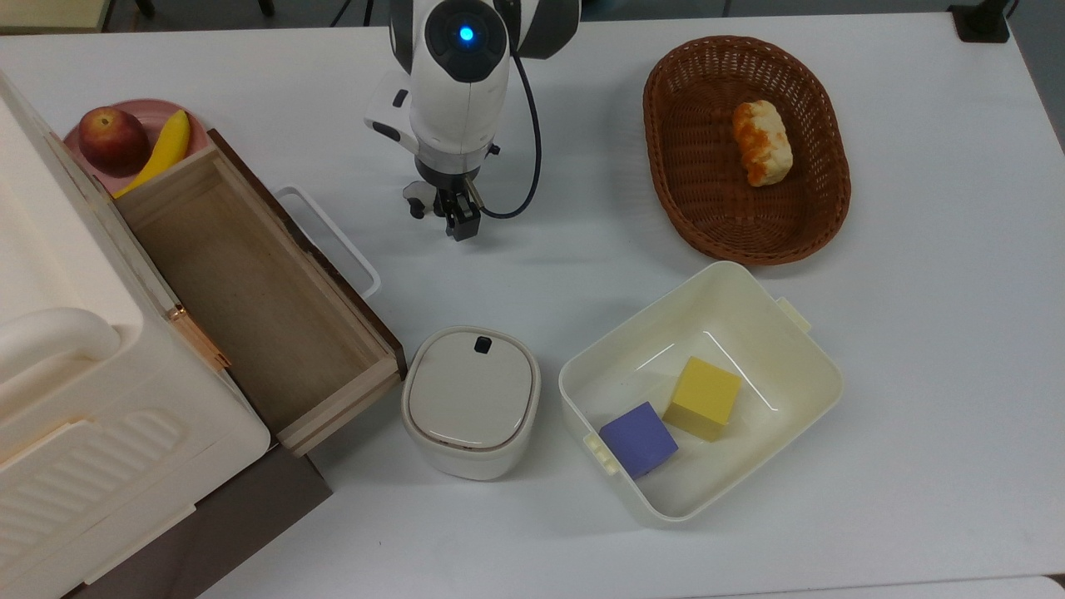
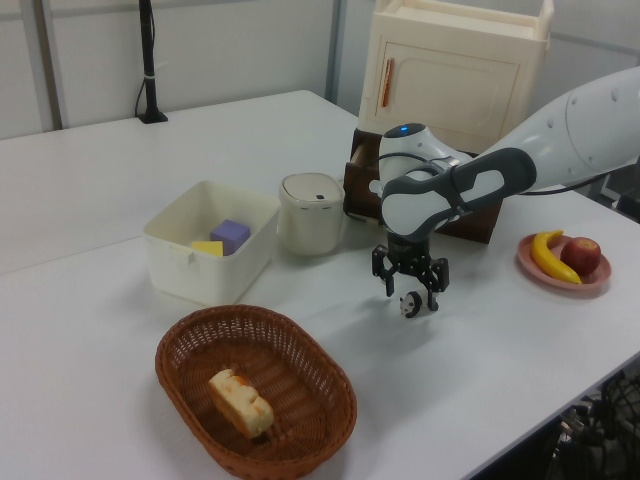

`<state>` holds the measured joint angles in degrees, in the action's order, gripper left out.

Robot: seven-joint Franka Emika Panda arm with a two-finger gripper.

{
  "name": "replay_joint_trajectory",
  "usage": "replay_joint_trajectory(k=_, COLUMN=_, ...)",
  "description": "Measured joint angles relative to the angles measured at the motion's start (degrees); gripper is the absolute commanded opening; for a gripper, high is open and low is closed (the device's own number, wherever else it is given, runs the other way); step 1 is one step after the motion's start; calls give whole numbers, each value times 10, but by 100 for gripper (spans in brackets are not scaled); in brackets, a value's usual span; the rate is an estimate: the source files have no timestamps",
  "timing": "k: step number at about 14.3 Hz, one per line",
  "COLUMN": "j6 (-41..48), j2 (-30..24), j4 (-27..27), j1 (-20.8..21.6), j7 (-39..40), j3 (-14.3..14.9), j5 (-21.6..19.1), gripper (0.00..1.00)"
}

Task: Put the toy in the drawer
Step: 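Lift the panda toy and carry it over the open drawer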

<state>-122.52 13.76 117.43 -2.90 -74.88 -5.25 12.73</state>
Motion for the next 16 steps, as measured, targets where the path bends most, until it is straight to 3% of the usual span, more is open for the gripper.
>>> replay_joint_trajectory(k=1, j6=0, j2=1, j4=0, j1=0, j7=0, j3=0, j5=0, gripper=41)
replay_joint_trajectory(k=3, j6=0, j2=2, j4=0, j1=0, j7=0, j3=0, j5=0, gripper=12)
replay_joint_trajectory(k=5, j6=0, j2=2, j4=0, j1=1, j7=12, j3=0, j5=0, gripper=1)
replay_joint_trajectory(k=12, j6=-9, j2=1, j4=-13, j1=2, j7=48, j3=0, j5=0, gripper=0)
replay_joint_trajectory(k=16, j6=-13, j2=-3, j4=-88, j1=3, j7=79, j3=-1, j5=0, gripper=0)
